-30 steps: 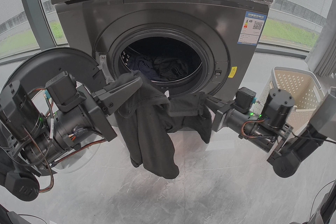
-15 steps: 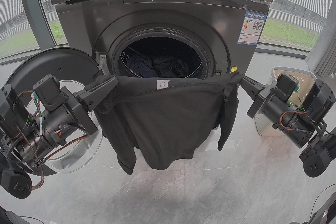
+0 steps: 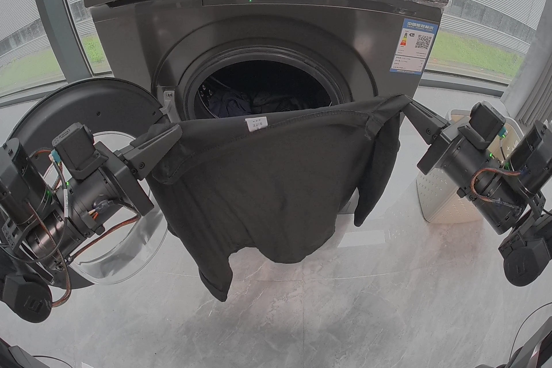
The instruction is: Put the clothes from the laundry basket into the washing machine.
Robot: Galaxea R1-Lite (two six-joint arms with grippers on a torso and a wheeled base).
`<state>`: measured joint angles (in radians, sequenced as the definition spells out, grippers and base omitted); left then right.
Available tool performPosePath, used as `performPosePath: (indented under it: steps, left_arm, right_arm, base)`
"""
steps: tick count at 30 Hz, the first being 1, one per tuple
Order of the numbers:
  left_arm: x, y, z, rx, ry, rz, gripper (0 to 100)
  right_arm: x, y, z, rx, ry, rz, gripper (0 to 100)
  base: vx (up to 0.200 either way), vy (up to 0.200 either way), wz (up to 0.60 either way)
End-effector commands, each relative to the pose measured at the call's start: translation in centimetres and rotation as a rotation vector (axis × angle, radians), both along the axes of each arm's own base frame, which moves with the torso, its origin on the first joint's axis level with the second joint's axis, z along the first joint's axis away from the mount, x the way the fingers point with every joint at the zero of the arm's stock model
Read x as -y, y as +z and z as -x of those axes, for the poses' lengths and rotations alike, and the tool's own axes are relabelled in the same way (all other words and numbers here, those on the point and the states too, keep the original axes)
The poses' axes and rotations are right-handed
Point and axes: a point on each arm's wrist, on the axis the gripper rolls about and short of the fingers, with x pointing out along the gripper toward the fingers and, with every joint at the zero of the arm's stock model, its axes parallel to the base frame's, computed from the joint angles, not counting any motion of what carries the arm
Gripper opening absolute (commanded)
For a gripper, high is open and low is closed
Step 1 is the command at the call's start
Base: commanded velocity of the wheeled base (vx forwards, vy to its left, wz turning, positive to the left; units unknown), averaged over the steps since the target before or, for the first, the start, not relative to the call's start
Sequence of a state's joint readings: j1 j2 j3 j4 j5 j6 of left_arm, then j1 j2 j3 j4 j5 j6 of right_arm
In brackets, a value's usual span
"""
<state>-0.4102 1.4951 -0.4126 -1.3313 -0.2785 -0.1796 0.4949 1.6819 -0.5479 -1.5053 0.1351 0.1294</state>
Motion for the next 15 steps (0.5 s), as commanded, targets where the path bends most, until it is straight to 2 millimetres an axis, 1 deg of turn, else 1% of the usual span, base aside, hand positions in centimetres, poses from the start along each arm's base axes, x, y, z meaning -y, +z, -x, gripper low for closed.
performPosePath:
  steps: [1,6,7,10,15]
  left_arm:
    - [0.12,-0.18,-0.13,-0.007,-0.002,-0.003,0]
    - [0.17,0.05,-0.26,0.000,0.000,0.002,0]
    - [0.20,0.43,-0.34,0.014,0.001,0.009,0]
    - [0.22,0.73,-0.41,0.023,0.019,0.018,0]
    - [0.24,0.81,-0.39,0.024,0.021,0.022,0]
  right_arm:
    - [0.04,0.34,0.19,0.008,0.005,-0.012,0]
    - [0.04,0.56,0.10,0.016,0.002,-0.017,0]
    - [0.03,0.60,0.09,0.017,0.002,-0.018,0]
    - [0.05,0.81,0.12,0.025,0.000,-0.022,0]
    - [0.05,1.31,0.01,0.038,-0.018,-0.038,0]
  base:
    - [0.000,0.000,0.00]
    - [0.000,0.000,0.00]
    - [0.000,0.000,0.00]
    - [0.000,0.000,0.00]
    - [0.000,0.000,0.00]
